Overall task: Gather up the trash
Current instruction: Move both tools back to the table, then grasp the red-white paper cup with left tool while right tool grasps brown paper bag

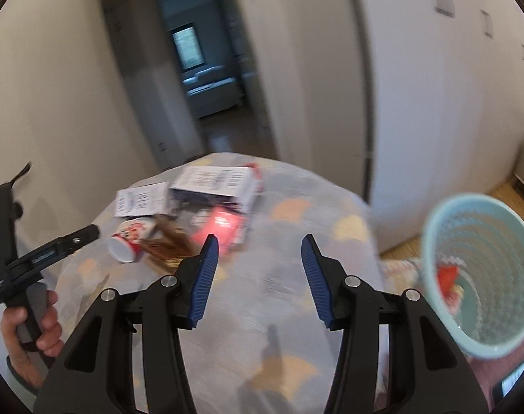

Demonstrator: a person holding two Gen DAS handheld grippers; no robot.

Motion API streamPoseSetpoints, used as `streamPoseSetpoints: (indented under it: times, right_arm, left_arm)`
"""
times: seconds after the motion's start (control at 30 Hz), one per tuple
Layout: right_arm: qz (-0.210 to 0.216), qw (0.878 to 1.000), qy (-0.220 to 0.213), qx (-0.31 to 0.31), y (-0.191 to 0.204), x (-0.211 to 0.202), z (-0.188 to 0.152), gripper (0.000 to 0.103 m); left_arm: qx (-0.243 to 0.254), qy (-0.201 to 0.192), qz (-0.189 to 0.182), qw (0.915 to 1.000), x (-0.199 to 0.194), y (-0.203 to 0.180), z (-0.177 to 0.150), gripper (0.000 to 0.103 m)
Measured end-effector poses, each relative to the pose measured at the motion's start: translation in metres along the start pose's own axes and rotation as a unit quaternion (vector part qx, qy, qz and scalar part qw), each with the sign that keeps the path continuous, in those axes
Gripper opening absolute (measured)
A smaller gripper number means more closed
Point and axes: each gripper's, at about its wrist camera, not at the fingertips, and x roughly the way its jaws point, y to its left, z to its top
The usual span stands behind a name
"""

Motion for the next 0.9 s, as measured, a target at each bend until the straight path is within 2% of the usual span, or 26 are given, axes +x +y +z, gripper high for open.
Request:
streamPoseSetpoints:
  times: [0.1, 0.23, 0.3, 0.43, 0.57, 0.73, 0.8, 0.87, 0.9]
  right_arm:
    - [0.023, 0.999, 0.005, -0.033, 0.030, 0.019, 0.007, 0.047]
    - [0.040, 0.996, 0.020, -0.078, 0.063, 0.045, 0.011, 0.049]
    - [0.039, 0.995, 0.028, -0.092, 0.072, 0.057, 0.010, 0.054]
    - [0.039, 0.993, 0.049, -0.104, 0.077, 0.081, 0.004, 0.054]
    - [0.043, 0.991, 0.064, -0.111, 0.081, 0.098, 0.004, 0.054]
    - [0.047, 0.986, 0.078, -0.138, 0.096, 0.118, 0.006, 0.054]
    - [0.049, 0.985, 0.080, -0.146, 0.102, 0.123, 0.006, 0.054]
    - [0.037, 0.983, 0.081, -0.160, 0.107, 0.128, 0.005, 0.048]
    - [0.034, 0.982, 0.086, -0.166, 0.109, 0.130, 0.003, 0.039]
  left_arm:
    - [-0.027, 0.020, -0.017, 0.9993, 0.012, 0.016, 0.003, 0.083]
    - [-0.048, 0.037, -0.016, 0.9980, 0.029, 0.024, 0.003, 0.083]
    - [-0.053, 0.043, -0.017, 0.9975, 0.037, 0.025, 0.003, 0.083]
    - [-0.067, 0.047, -0.004, 0.9966, 0.051, 0.030, -0.001, 0.083]
    - [-0.071, 0.050, -0.009, 0.9961, 0.059, 0.031, 0.001, 0.080]
    - [-0.061, 0.063, -0.013, 0.9960, 0.066, 0.031, 0.000, 0.061]
    - [-0.063, 0.071, -0.025, 0.9952, 0.067, 0.035, -0.002, 0.060]
    - [-0.064, 0.069, -0.028, 0.9952, 0.065, 0.038, -0.004, 0.059]
    - [-0.064, 0.067, -0.026, 0.9953, 0.062, 0.040, -0.005, 0.059]
